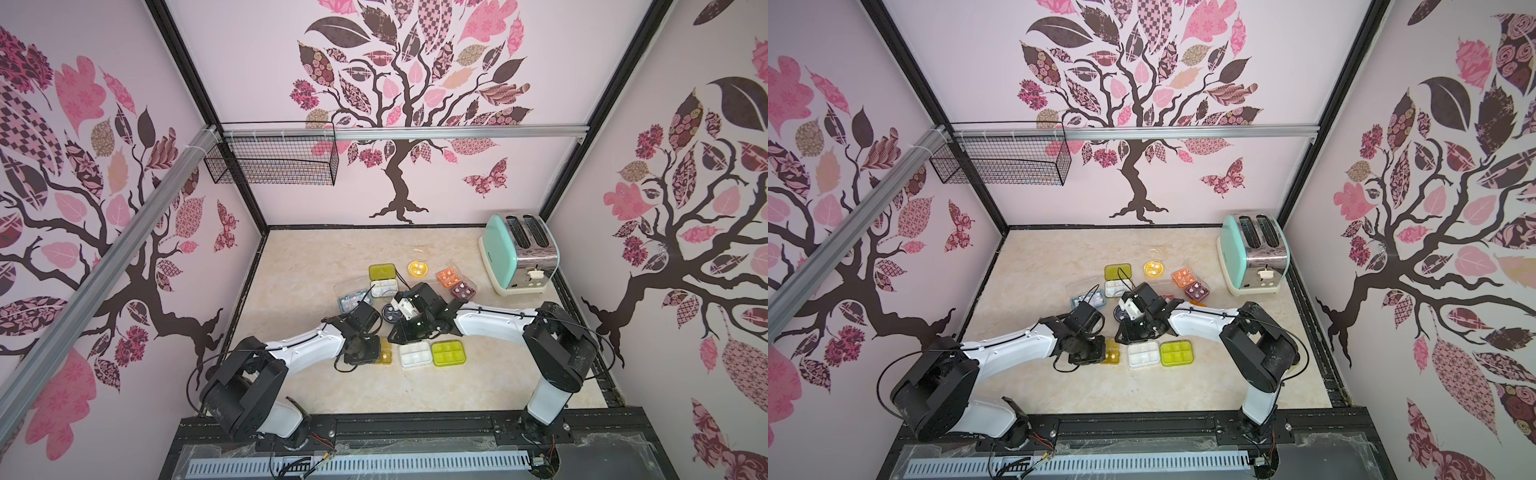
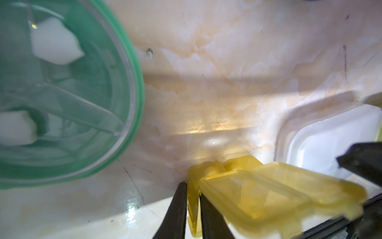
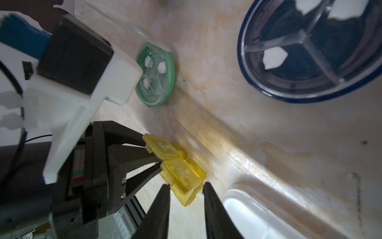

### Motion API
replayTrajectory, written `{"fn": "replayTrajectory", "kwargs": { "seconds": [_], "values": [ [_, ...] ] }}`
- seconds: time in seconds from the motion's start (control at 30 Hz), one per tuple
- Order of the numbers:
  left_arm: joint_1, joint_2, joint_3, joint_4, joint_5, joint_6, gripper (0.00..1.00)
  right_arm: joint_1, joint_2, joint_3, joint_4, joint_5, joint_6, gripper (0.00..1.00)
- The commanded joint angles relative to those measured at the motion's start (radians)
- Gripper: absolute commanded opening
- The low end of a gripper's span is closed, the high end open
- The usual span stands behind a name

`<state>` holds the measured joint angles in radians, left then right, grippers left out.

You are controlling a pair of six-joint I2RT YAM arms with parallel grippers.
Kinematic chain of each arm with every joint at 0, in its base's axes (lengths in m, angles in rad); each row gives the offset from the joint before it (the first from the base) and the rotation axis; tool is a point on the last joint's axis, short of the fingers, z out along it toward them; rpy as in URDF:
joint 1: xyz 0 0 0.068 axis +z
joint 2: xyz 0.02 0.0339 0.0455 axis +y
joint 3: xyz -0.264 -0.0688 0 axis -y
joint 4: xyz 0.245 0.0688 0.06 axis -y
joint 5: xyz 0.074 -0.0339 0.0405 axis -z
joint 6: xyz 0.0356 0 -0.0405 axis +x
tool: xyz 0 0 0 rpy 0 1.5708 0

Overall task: Close pillboxes
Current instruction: Close the lid on the pillbox.

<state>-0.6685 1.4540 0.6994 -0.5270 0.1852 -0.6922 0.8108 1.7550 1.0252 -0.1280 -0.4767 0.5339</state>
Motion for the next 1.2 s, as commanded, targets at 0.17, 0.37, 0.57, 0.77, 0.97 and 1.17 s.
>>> {"fn": "replayTrajectory", "kwargs": {
  "seconds": [0.17,0.37,0.57,0.77,0.97,1.17],
  "values": [
    [-0.006,0.002,0.003,0.013,-0.009,-0.002,0.17,0.007,-0.03,0.03,-0.009,0.022,0.0,0.35],
    [-0.008,0.002,-0.001,0.016,-0.009,-0.001,0.17,0.007,0.03,0.066,-0.008,0.041,0.029,0.36],
    [-0.008,0.001,-0.006,0.021,-0.008,-0.004,0.17,0.007,0.048,0.077,-0.01,0.058,0.03,0.33],
    [-0.008,0.002,0.001,0.022,-0.009,-0.005,0.16,0.008,0.054,0.058,-0.019,0.045,0.025,0.31],
    [-0.008,0.009,0.002,0.025,-0.01,-0.008,0.16,0.009,0.001,0.019,-0.013,0.034,0.035,0.31],
    [-0.008,0.013,0.003,0.028,-0.016,-0.017,0.16,0.011,-0.034,-0.003,-0.012,0.022,0.04,0.32]
  ]
}}
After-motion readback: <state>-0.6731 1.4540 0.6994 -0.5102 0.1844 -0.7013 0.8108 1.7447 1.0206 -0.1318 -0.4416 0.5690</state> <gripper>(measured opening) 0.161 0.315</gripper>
